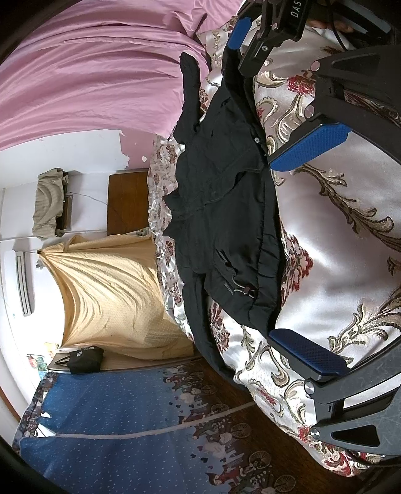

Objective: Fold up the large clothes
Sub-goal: 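Grasp the jacket sleeve with the right tool and lift it across the body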

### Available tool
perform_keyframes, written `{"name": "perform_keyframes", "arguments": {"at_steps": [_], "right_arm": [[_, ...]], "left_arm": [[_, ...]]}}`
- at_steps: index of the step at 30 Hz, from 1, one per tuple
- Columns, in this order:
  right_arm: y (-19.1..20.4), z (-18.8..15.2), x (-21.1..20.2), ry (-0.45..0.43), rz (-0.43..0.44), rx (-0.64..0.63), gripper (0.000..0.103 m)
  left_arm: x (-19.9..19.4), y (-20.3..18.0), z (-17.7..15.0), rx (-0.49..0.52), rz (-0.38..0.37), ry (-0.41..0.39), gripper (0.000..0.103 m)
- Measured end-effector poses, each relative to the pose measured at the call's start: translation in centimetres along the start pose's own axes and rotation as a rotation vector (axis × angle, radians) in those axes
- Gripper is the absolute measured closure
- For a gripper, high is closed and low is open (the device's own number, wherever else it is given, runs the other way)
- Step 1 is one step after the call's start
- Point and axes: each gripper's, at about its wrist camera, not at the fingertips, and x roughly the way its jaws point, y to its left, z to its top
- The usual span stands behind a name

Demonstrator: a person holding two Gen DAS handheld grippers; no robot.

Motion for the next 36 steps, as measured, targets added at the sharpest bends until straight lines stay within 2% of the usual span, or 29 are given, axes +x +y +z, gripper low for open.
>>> {"name": "perform_keyframes", "arguments": {"at_steps": [3, 6, 9, 11, 14, 21, 27, 33, 36], "right_arm": [[0.0, -0.1, 0.2, 0.010, -0.008, 0.001, 0.001], [-0.2, 0.3, 0.3, 0.049, -0.031, 0.009, 0.001], [-1.0, 0.7, 0.9, 0.116, -0.024, 0.047, 0.001], [-2.6, 1.4, 1.6, 0.172, 0.004, 0.101, 0.001], [-5.5, 2.6, 2.4, 0.206, 0.022, 0.164, 0.001], [-17.0, 5.9, 5.5, 0.248, -0.037, 0.366, 0.001], [-27.1, 9.6, 11.6, 0.225, -0.168, 0.487, 0.001], [-36.2, 12.5, 19.6, 0.208, -0.281, 0.606, 0.001], [-40.3, 12.3, 22.5, 0.204, -0.349, 0.692, 0.001]], "left_arm": [[0.4, 0.2, 0.0, -0.002, -0.007, 0.036, 0.000], [1.9, 0.2, 0.5, 0.008, -0.013, 0.131, 0.000], [3.3, 0.5, 1.2, 0.010, -0.066, 0.216, 0.000], [4.5, 0.5, 2.3, 0.022, -0.095, 0.264, 0.000], [6.3, 0.3, 4.3, 0.038, -0.116, 0.297, 0.000], [11.2, -1.3, 10.2, -0.006, -0.133, 0.314, 0.000], [17.6, -4.9, 14.6, 0.012, -0.127, 0.344, 0.000], [25.9, -11.5, 17.8, 0.089, -0.139, 0.371, 0.000], [30.3, -15.8, 19.4, 0.138, -0.170, 0.372, 0.000]]}}
